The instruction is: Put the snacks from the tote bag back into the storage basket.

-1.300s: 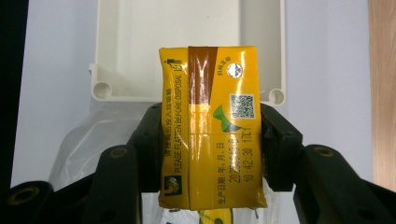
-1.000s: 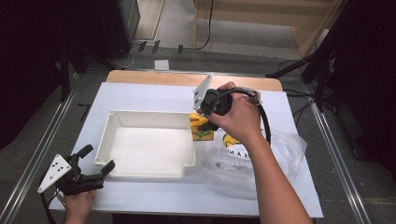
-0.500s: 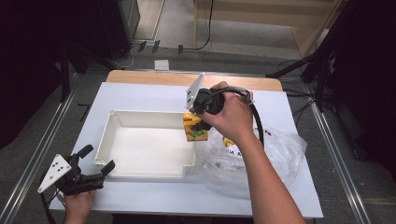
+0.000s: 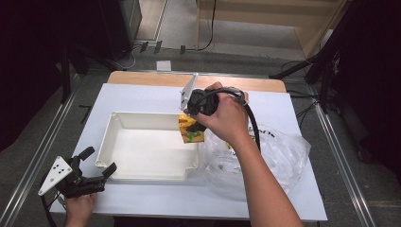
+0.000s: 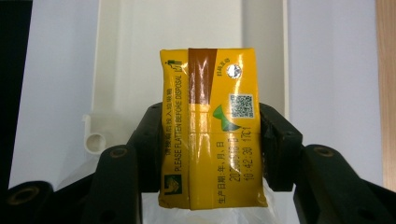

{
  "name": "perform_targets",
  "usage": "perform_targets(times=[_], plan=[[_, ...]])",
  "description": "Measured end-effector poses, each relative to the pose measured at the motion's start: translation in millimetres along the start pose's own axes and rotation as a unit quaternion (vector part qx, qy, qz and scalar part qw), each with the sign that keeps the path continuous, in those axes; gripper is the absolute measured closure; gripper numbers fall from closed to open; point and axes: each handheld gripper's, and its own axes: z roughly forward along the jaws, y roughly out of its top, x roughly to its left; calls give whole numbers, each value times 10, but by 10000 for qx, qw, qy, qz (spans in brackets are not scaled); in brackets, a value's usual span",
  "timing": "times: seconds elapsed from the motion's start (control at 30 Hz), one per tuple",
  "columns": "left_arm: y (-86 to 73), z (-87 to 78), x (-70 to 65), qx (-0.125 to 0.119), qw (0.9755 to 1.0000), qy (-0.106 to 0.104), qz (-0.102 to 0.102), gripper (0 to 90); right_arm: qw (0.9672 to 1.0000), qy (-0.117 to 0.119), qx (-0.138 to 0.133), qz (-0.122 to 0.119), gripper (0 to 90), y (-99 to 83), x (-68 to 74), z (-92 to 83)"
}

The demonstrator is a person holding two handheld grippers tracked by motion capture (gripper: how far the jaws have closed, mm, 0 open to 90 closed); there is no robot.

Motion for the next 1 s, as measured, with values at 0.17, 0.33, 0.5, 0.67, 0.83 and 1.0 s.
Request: perform_targets(times=[0.17,0.33,0.5,0.67,0.83,1.0], plan=[[0,-1,0,-2,10000,-5,1,0,10000,16,27,-49,519,55,5,44],[0,-4,3,-6,10000,-6,-11,0,10000,60,57,17,519,87,14,67],[1,-4,6,-9,10000,-9,-11,0,9999,114,31,-31,519,122,10,98],[0,-5,7,-12,10000,-13,-22,0,10000,74,27,-45,519,147,3,113],[0,-5,8,-16,10000,-23,-22,0,9999,100,28,-43,519,170,2,118],[1,-7,10,-12,10000,-30,-24,0,9999,99,16,-58,519,190,-6,146]])
